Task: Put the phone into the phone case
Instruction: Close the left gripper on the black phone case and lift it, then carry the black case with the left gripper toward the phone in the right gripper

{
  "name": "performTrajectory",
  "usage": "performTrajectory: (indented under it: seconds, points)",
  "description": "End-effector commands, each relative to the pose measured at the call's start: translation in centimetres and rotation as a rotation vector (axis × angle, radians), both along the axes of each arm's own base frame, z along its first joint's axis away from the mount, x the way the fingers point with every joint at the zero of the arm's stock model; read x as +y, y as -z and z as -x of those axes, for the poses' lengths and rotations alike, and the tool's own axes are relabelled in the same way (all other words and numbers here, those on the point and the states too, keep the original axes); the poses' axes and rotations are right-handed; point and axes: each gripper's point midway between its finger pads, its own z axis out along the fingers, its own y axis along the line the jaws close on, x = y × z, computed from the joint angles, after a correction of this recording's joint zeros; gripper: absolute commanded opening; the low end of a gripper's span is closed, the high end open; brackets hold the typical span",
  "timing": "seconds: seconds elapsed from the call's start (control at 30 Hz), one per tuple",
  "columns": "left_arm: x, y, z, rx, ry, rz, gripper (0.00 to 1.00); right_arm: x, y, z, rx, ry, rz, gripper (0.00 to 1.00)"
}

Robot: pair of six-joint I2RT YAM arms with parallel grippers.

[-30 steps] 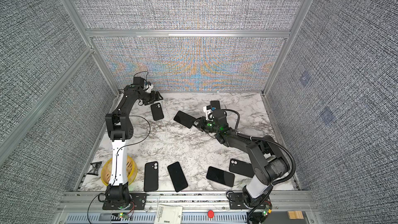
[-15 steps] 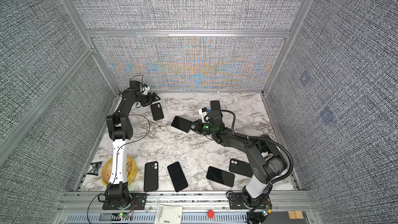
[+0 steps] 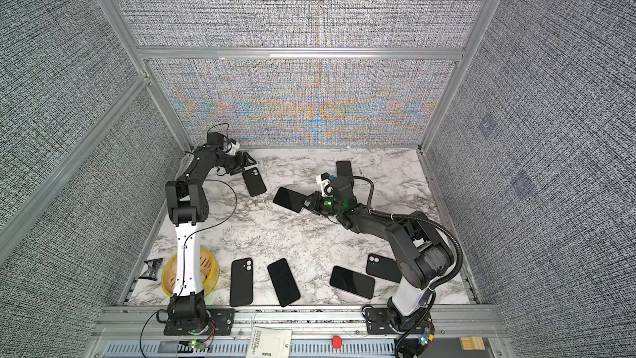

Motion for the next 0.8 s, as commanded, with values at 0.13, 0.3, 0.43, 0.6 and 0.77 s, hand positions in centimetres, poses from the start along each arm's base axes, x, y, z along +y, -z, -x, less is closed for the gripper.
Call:
performTrajectory:
  seconds: [0.13, 0.3, 0.43, 0.6, 0.77]
  points:
    - [-0.7, 0.0, 2.6, 0.019, -0.016, 0.016, 0.71, -0.3, -1.5, -0.2, -0.069, -0.009, -0.03, 0.0]
    - [-1.1, 0.3, 5.2, 0.04, -0.02, -0.019, 0.67, -0.9, -1.7, -0.2, -0.083, -0.004, -0.018, 0.0]
    - [-2.1, 0.8, 7.4, 0.079, -0.005, -0.089, 0.61, -1.6, -1.8, -0.1, -0.086, 0.001, -0.013, 0.0]
    - [-3.1, 1.5, 9.5, 0.105, 0.054, -0.206, 0.52, -2.1, -1.3, 0.1, -0.077, -0.002, -0.012, 0.0]
    - [-3.6, 2.2, 10.5, 0.128, 0.072, -0.248, 0.41, -2.7, -1.1, 0.2, -0.071, -0.001, -0.011, 0.0]
